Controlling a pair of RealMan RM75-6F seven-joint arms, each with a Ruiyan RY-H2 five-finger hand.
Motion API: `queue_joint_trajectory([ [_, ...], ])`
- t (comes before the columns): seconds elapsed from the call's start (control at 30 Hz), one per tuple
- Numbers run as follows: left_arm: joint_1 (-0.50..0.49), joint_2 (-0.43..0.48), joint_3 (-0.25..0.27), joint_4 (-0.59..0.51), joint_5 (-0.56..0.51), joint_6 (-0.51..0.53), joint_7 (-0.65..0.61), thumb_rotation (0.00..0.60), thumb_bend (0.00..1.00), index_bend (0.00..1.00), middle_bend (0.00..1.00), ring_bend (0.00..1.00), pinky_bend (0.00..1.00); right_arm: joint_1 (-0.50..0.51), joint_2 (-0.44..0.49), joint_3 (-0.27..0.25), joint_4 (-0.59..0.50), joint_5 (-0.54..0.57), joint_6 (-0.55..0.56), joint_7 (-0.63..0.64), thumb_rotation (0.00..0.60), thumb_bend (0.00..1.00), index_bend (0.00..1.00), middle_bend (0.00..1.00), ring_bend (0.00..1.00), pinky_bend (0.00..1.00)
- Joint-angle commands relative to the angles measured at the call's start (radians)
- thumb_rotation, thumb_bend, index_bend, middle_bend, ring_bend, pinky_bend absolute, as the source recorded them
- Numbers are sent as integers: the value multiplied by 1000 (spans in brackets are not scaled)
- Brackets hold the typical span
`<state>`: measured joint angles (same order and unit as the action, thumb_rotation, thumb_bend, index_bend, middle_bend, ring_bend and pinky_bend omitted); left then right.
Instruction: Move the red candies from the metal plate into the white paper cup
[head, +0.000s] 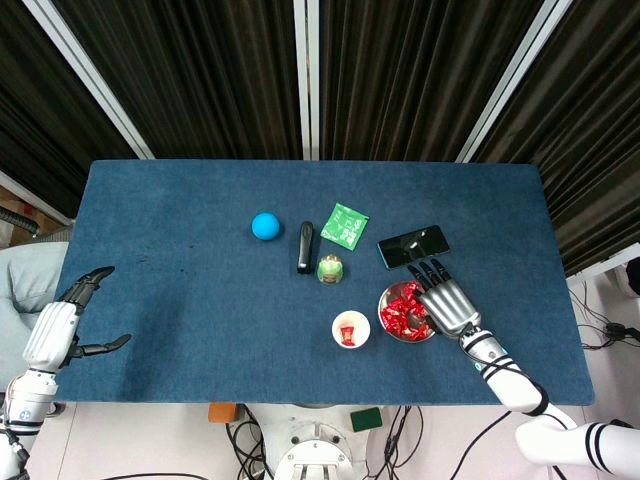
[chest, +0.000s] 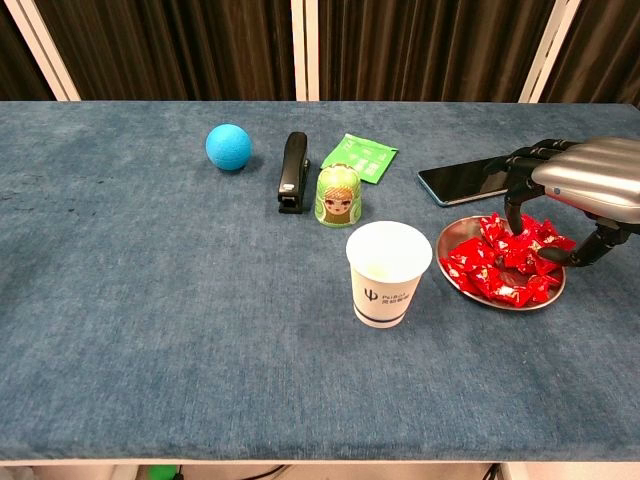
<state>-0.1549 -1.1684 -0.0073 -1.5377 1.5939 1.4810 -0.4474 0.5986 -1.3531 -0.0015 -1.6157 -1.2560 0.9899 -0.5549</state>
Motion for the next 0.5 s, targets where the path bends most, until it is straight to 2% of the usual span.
queue_joint_trajectory([
  [0.03, 0, -1, 1, 2, 0, 0, -1, 600, 94, 117, 117, 120, 247, 1, -3, 2, 1, 6, -4, -7, 600, 370, 472, 29, 0, 0],
  [0.5, 0, -3, 2, 10, -3, -4, -8, 600, 94, 118, 118, 120, 247, -2, 5, 7, -5, 37, -5, -26, 600, 384, 553, 38, 0, 0],
])
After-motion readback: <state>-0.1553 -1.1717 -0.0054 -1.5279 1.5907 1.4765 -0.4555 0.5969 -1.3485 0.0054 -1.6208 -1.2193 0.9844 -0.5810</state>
